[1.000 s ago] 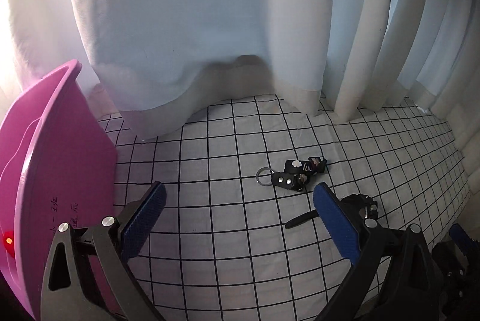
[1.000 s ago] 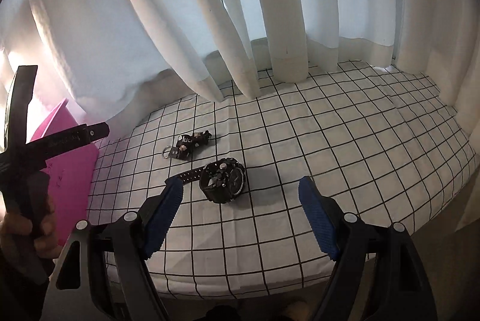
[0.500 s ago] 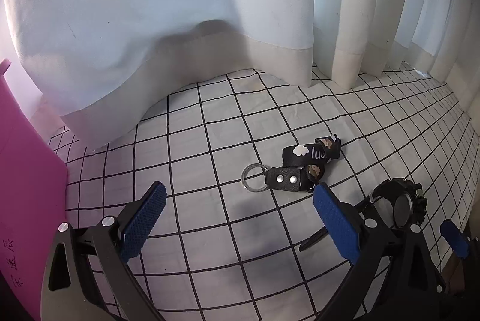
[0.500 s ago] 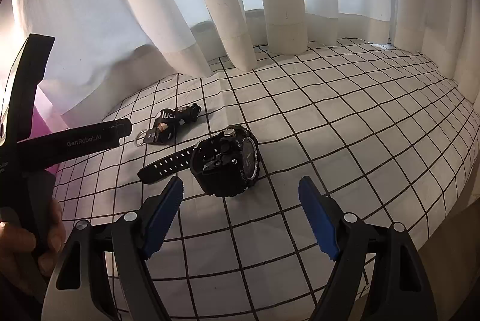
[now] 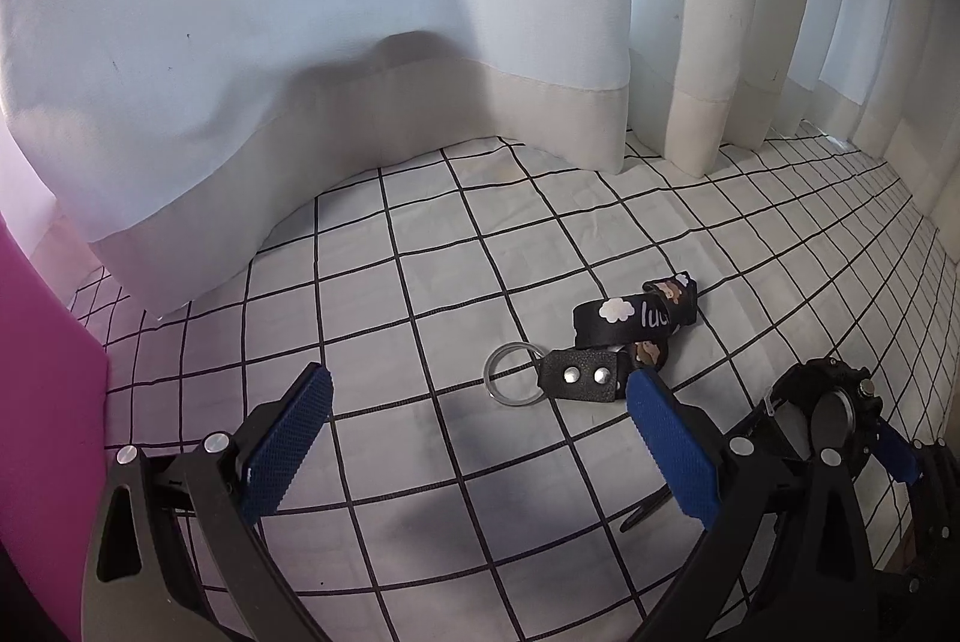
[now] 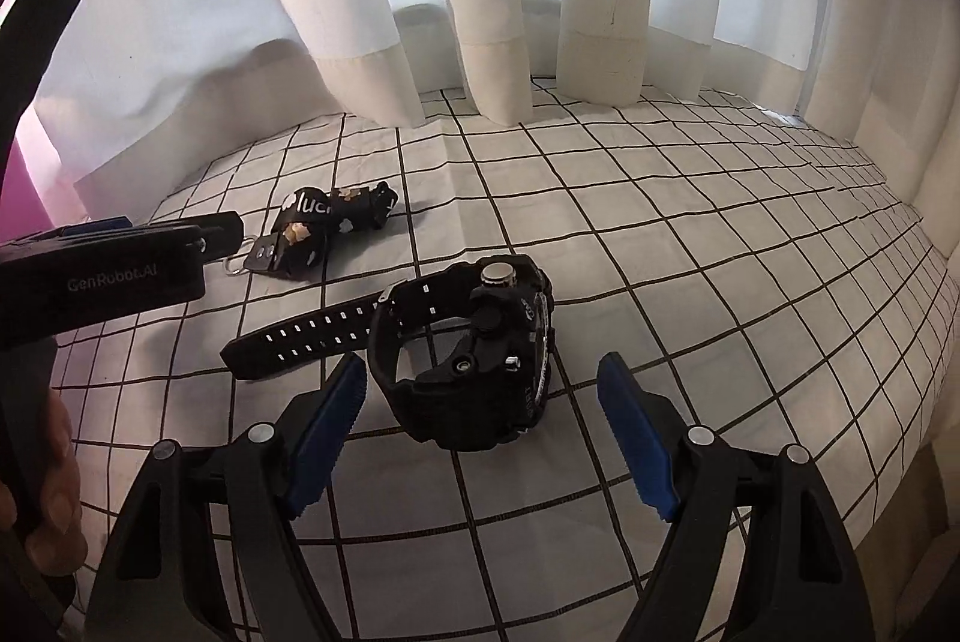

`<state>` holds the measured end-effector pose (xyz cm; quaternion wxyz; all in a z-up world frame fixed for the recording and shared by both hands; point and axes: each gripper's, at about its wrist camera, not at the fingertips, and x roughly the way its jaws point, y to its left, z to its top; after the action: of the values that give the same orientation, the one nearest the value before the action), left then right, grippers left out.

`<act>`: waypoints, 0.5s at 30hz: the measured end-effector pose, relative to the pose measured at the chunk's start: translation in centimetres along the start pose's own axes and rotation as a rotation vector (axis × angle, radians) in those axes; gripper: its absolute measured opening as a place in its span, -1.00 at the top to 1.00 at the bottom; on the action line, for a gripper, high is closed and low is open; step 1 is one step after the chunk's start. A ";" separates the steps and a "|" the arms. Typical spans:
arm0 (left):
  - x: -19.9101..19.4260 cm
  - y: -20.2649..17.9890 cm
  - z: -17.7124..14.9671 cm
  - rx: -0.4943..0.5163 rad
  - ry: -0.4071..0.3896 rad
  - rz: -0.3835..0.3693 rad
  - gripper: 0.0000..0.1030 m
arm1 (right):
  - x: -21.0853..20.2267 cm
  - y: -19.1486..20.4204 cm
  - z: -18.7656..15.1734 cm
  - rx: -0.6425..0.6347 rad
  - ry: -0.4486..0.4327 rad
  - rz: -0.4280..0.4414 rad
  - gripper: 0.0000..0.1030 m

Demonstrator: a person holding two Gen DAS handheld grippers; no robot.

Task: Organize jewelry
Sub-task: 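Move the left tool to the black 'luc' keychain strap while the right tool approaches the black wristwatch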

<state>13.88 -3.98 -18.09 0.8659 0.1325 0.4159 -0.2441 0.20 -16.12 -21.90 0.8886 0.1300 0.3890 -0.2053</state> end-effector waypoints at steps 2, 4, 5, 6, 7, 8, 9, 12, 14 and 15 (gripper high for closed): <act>0.3 -0.1 0.0 -0.003 0.006 -0.003 -0.88 | 0.0 -0.5 0.1 0.018 -0.015 0.015 -0.46; 0.5 -0.3 0.0 0.001 0.011 -0.004 -0.88 | 0.1 -0.9 0.3 0.025 -0.023 0.005 -0.46; 0.6 -0.4 -0.1 0.004 0.013 -0.001 -0.88 | 0.3 -1.0 0.4 0.026 -0.020 -0.003 -0.45; 0.7 -0.5 -0.1 0.005 0.015 -0.001 -0.88 | 0.6 -1.4 0.5 0.033 -0.016 -0.004 -0.45; 0.9 -0.6 -0.1 0.005 0.017 -0.004 -0.88 | 0.8 -1.8 0.6 0.046 -0.016 -0.004 -0.45; 1.0 -0.7 -0.1 0.004 0.017 -0.007 -0.88 | 0.9 -2.2 0.6 0.062 -0.018 -0.005 -0.45; 1.1 -0.8 -0.1 0.004 0.016 -0.010 -0.88 | 1.0 -2.6 0.8 0.076 -0.024 -0.008 -0.45; 1.5 -1.2 0.0 0.006 0.021 -0.011 -0.88 | 1.2 -3.7 1.1 0.095 -0.026 -0.033 -0.45; 1.9 -1.7 0.1 0.007 0.022 -0.015 -0.88 | 1.4 -4.5 1.1 0.111 -0.025 -0.039 -0.45; 2.0 -1.9 0.2 0.008 0.022 -0.017 -0.88 | 1.4 -4.8 1.2 0.115 -0.026 -0.049 -0.45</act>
<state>14.09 -6.28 -19.62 0.8586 0.1352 0.4255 -0.2518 -0.42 -21.16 -22.49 0.8795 0.1685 0.3679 -0.2504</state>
